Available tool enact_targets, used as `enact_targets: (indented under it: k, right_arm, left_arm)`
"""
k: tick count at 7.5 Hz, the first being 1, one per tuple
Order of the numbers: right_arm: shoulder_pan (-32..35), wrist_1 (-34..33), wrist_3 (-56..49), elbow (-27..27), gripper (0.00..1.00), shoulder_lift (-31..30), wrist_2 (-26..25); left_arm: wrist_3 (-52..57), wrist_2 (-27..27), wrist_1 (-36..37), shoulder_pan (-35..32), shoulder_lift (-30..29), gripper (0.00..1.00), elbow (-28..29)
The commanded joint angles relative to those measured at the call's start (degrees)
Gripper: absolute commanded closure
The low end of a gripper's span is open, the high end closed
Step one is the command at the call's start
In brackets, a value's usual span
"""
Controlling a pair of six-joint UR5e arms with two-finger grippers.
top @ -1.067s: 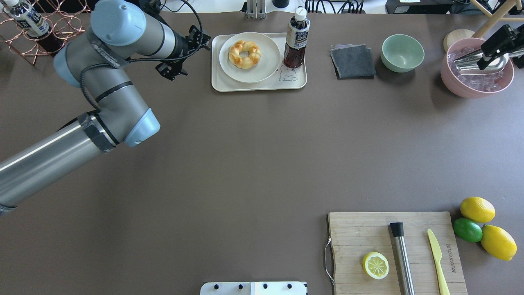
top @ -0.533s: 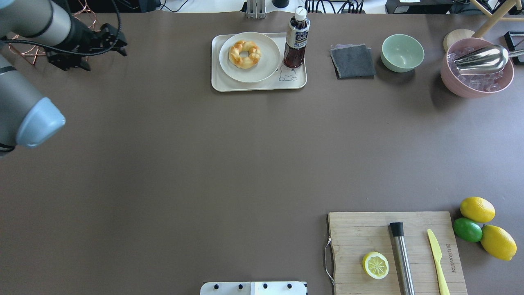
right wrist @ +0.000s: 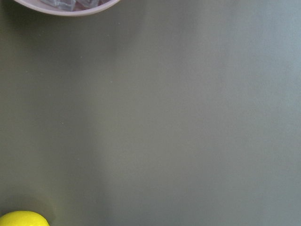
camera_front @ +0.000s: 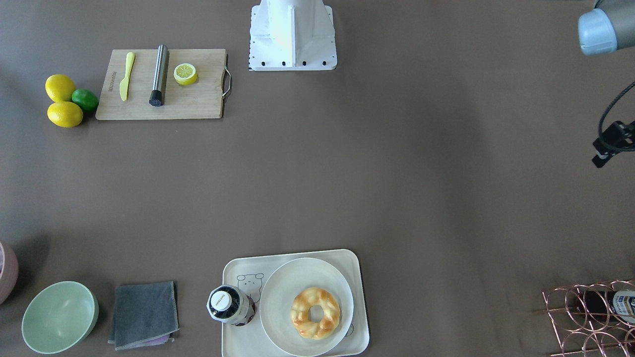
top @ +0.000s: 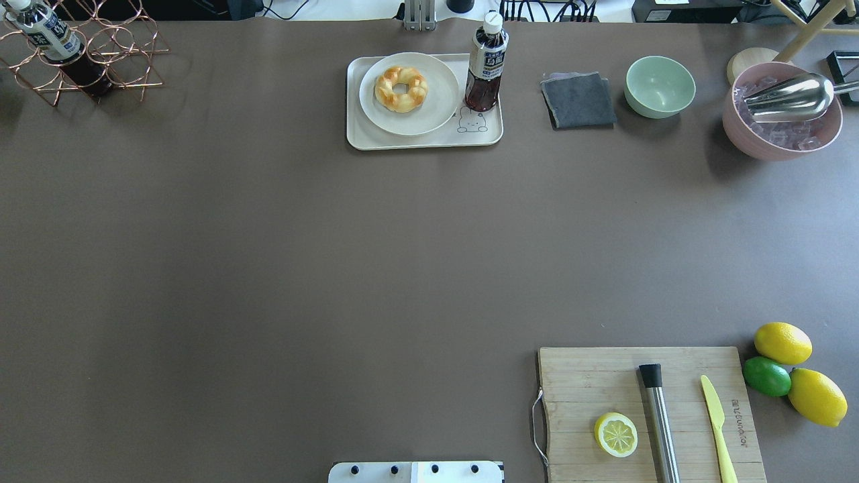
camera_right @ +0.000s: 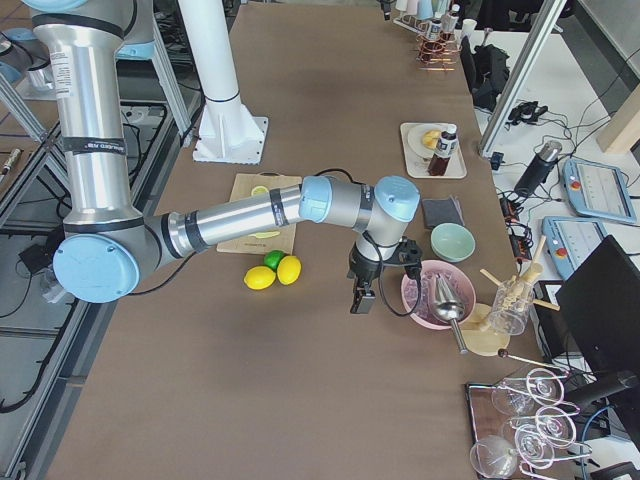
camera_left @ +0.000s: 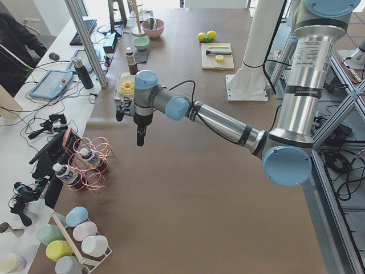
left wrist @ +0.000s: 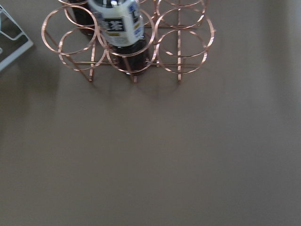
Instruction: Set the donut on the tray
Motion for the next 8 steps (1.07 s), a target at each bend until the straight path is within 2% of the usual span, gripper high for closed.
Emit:
enact_targets:
  k: [1, 2, 3, 4, 8]
  right_arm:
    - [0.9, 6.4, -0.2, -4.5, 0.0, -2.0, -0.2]
    - [1.2, 13.5, 0.0, -9.7, 0.0, -2.0, -0.2]
    - [1.3, 18.7, 0.1, -13.9, 0.0, -1.9, -0.1]
    - [1.7, 20.8, 0.1, -15.5, 0.0, -1.6, 0.3]
    - [1.7, 20.8, 0.3, -14.9, 0.0, -1.3, 1.7]
  left_arm:
    - [23.7, -1.2, 9.3, -9.1, 2.4, 0.02, 5.0]
    - [29.9, -1.8, 10.2, -12.7, 3.2, 0.02, 5.4]
    - [31.2, -2.3, 9.4, -15.9, 6.7, 0.02, 5.1]
    - [30.9, -3.3, 9.4, -16.3, 8.2, 0.02, 4.1]
    - [31.0, -3.4, 8.9, -16.4, 8.7, 0.02, 4.8]
